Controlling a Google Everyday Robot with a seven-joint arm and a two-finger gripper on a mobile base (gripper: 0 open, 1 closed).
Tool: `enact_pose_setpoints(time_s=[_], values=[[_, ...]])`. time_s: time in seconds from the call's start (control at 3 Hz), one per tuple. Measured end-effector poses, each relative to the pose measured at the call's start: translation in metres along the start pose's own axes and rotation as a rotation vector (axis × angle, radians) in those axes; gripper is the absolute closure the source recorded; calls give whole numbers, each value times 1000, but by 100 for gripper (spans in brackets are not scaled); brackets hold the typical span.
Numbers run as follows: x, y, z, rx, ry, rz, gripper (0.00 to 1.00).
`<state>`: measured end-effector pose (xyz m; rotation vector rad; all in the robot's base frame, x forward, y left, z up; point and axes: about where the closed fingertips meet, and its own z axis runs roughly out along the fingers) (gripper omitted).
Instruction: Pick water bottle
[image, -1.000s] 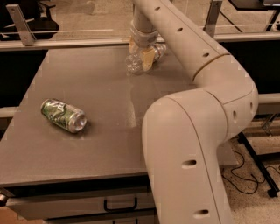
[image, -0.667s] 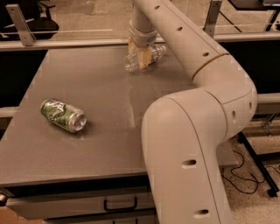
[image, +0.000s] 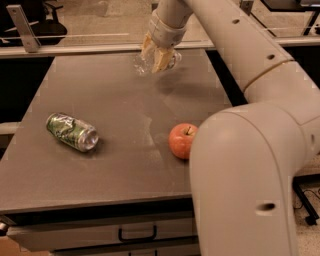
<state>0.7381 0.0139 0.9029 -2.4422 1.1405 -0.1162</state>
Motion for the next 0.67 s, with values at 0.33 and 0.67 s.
enact_pose_setpoints(time_s=[0.33,0.67], values=[[-39,6,-47,132,-189,19,100],[-51,6,-50,148,-248,21,100]])
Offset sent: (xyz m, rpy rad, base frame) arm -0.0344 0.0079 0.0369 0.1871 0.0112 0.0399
